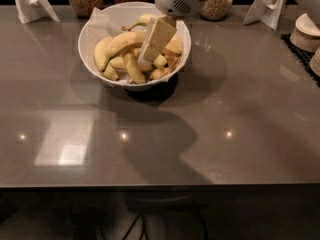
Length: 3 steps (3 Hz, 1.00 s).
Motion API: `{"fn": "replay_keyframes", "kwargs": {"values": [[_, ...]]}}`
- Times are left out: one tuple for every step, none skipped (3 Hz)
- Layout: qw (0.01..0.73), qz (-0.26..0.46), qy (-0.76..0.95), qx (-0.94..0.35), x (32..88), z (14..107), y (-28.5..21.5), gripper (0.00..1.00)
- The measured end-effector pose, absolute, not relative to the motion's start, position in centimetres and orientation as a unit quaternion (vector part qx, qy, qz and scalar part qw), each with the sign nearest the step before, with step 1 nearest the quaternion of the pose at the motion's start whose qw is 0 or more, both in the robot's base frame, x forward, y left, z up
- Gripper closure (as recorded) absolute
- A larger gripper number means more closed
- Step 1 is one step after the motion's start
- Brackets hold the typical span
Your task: Pick banana from white bowl
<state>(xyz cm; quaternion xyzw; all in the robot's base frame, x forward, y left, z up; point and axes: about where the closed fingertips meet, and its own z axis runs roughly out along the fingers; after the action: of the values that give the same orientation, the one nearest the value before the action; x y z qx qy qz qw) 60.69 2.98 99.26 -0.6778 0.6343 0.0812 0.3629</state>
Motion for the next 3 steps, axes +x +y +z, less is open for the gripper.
{"fn": "replay_keyframes", "kwargs": {"values": [[0.365, 0.059, 0.623, -0.689, 62.6, 98.4, 3.8, 0.0], [0.363, 0.042, 0.615, -0.699, 63.8, 97.3, 4.3, 0.09], [0.358, 0.033, 0.613, -0.704, 65.0, 95.6, 4.1, 0.22]]}}
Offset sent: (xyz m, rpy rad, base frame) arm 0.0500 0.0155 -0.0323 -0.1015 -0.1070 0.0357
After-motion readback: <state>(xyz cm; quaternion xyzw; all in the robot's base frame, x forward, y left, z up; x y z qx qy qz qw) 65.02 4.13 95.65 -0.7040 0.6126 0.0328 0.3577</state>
